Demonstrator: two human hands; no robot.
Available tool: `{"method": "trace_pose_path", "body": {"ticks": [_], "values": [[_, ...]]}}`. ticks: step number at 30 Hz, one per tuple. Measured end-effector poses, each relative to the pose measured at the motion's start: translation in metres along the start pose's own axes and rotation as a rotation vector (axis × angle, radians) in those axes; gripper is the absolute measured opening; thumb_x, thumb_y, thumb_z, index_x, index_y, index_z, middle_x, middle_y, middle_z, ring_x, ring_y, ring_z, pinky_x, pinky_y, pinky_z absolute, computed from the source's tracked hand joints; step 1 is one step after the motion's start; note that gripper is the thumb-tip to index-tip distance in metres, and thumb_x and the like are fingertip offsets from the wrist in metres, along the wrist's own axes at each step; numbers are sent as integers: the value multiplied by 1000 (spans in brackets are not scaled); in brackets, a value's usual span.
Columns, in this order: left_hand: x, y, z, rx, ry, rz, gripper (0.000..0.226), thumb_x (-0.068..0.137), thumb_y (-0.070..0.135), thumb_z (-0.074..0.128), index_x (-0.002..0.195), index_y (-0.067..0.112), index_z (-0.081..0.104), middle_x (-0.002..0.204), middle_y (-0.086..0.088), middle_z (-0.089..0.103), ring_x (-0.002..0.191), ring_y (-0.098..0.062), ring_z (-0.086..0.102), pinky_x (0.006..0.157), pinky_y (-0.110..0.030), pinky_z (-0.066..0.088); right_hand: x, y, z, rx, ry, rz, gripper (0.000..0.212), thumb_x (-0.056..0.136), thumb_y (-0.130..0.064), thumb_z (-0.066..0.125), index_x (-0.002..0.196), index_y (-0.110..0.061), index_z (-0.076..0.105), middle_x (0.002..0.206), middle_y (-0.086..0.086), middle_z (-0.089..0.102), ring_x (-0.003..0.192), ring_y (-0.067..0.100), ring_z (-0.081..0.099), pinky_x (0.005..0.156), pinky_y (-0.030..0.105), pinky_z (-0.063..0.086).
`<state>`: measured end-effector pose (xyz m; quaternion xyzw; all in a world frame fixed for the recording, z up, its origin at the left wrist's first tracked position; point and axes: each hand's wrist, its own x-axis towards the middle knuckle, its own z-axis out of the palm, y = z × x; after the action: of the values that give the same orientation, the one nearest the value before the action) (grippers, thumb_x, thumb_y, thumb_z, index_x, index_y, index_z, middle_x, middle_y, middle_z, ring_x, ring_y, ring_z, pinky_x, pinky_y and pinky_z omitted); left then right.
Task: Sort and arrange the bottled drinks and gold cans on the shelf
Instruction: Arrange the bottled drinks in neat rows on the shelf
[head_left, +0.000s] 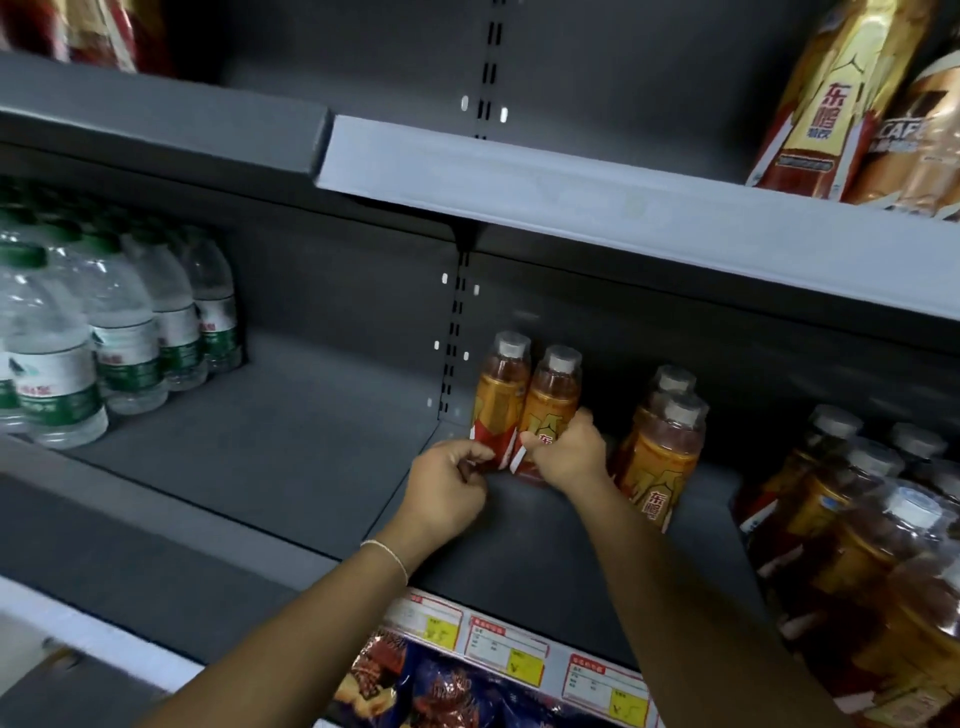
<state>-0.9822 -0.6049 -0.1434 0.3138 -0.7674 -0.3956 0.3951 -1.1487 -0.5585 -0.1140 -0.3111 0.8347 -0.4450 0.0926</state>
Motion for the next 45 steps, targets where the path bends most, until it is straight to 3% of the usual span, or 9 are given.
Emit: {"method": "trace_pose_path", "body": {"ticks": [10,13,15,18,27,32,36,41,45], "values": [[-2,-4,2,-38,-421,0,48,91,-1,52,134,21,53,123,13,58,118,-5,52,93,-5,39,-46,16,-7,4,39,-99,64,81,-29,80,131,-21,41,122,0,58,116,21,56,96,36,47],[-2,3,16,-39,-510,-18,55,92,0,52,142,21,45,138,1,54,130,-15,48,110,-33,40,-69,24,-20,8,30,-132,57,78,-28,82,119,-32,42,101,-19,56,103,8,57,84,21,45],[-8,6,25,-82,-541,22,56,89,-3,54,139,21,48,133,1,58,126,-14,51,108,-34,42,-82,32,-29,33,18,-151,58,75,-29,84,117,-35,43,101,-19,59,103,4,58,85,20,46],[-20,9,35,-121,-528,45,53,88,1,59,135,25,51,126,8,61,121,-9,55,101,-24,44,-99,42,-45,62,27,-172,60,73,-31,86,120,-30,49,112,-13,65,108,5,61,94,27,51],[-46,28,72,-94,-506,83,49,92,6,59,138,19,51,125,5,64,118,-9,57,104,-29,46,-120,99,-86,144,33,-106,71,65,-19,91,128,-18,58,108,-15,69,93,-19,59,73,-2,43],[-57,37,94,-159,-479,106,50,95,-1,49,134,30,51,126,13,58,113,5,53,98,-7,38,-116,123,-100,203,27,-95,60,71,-20,88,122,-29,58,109,-16,70,100,-9,63,92,17,52],[-65,42,106,-167,-424,125,49,95,-6,44,136,18,54,127,7,60,112,6,55,96,-4,37,-109,133,-103,183,13,-142,48,80,-27,80,114,-47,54,107,-34,66,103,-14,59,90,10,49],[-67,45,107,-100,-350,210,44,95,-7,44,135,9,55,127,-6,63,117,-13,58,104,-19,41,-104,142,-96,190,30,-125,69,81,-33,79,140,-31,44,124,-19,57,109,4,58,96,28,49],[-70,45,109,18,-272,283,49,91,-7,47,139,6,50,130,-9,59,117,-11,53,102,-6,33,-104,144,-94,149,118,-164,61,79,-35,81,129,-28,47,118,-13,59,99,3,59,84,22,47]]}}
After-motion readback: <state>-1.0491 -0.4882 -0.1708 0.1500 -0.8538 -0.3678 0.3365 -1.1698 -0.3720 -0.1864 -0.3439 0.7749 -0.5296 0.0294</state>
